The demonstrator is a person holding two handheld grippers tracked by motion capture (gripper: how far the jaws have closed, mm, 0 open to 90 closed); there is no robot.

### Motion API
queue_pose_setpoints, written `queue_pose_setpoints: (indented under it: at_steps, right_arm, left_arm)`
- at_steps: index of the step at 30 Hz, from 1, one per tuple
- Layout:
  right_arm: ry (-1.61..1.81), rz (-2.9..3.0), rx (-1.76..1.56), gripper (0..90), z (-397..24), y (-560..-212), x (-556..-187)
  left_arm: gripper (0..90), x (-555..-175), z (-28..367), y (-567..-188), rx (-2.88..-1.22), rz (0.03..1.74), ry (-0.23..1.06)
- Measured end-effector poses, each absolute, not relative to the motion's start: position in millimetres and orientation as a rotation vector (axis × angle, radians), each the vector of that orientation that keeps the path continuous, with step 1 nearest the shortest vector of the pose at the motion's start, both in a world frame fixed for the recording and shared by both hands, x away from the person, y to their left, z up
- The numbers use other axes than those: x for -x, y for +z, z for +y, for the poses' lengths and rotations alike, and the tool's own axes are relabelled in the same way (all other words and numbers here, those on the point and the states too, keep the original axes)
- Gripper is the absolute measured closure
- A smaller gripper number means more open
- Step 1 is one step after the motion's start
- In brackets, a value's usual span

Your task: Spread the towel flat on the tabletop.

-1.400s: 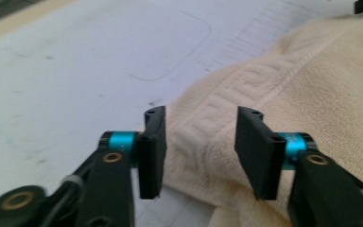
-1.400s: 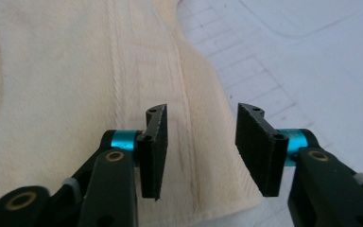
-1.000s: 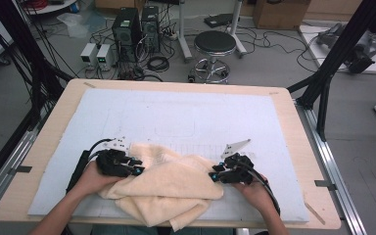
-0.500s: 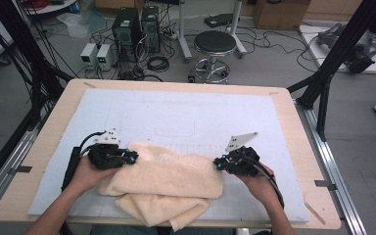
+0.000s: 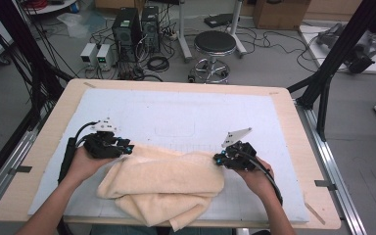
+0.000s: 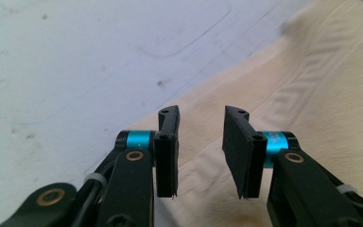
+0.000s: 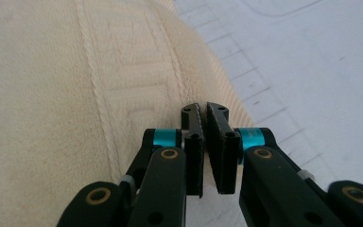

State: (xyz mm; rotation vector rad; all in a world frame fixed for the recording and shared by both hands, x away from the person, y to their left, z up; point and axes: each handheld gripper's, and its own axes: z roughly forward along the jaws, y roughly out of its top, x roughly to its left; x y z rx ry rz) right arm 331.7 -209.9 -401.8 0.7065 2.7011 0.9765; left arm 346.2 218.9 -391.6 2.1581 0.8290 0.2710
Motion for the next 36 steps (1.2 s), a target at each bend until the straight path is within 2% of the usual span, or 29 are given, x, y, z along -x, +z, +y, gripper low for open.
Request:
queue_pose_setpoints:
  at_steps: [2,3,4,5,8,12,15,17,18,20,21,26,36]
  right_arm:
    - [0.985,2.705,-0.707,83.7,-210.6,-404.3,-332.0]
    - [0.989,2.716,-0.724,78.6,-211.4,-408.1,-332.2]
    - [0.979,2.701,-0.737,67.8,-212.9,-412.8,-332.8]
    - [0.979,2.701,-0.737,67.8,-212.9,-412.8,-332.8]
    - [0.998,2.704,-0.818,51.1,-217.8,-421.6,-337.2]
    - [1.009,2.727,-0.851,49.2,-217.7,-429.3,-337.4]
    - [0.992,2.692,-0.832,56.9,-216.6,-431.0,-335.2]
    - [1.000,2.693,-0.833,68.9,-216.0,-430.7,-335.7]
    - [1.010,2.703,-0.835,75.5,-215.3,-430.5,-336.2]
    - [0.999,2.722,-0.812,82.0,-213.0,-429.3,-336.5]
    - [0.993,2.722,-0.807,84.0,-212.4,-428.3,-336.6]
    - [1.005,2.657,-0.809,85.5,-218.1,-414.1,-337.2]
    - [1.086,2.572,-0.788,85.8,-224.3,-368.1,-351.2]
  left_arm:
    - [65.2,-349.8,213.6,-400.8,-2.214,0.831,0.250]
    - [64.3,-350.9,210.0,-405.0,-2.257,0.825,0.262]
    - [61.0,-351.5,206.2,-408.8,-2.285,0.815,0.267]
    - [61.0,-351.9,203.8,-411.6,-2.299,0.805,0.261]
    - [56.1,-352.7,195.0,-421.1,-2.374,0.792,0.302]
    - [57.6,-352.2,197.1,-426.9,-2.344,0.793,0.284]
    - [64.1,-348.4,205.4,-432.5,-2.256,0.820,0.285]
    - [75.5,-347.0,208.0,-434.5,-2.224,0.842,0.290]
    - [77.2,-347.0,208.1,-434.7,-2.215,0.848,0.289]
    - [84.1,-346.3,206.7,-433.6,-2.228,0.836,0.291]
    - [84.8,-345.9,205.9,-433.2,-2.234,0.831,0.295]
    - [86.0,-346.7,206.0,-426.8,-2.221,0.844,0.316]
    - [86.1,-354.1,217.6,-386.6,-2.061,0.860,0.377]
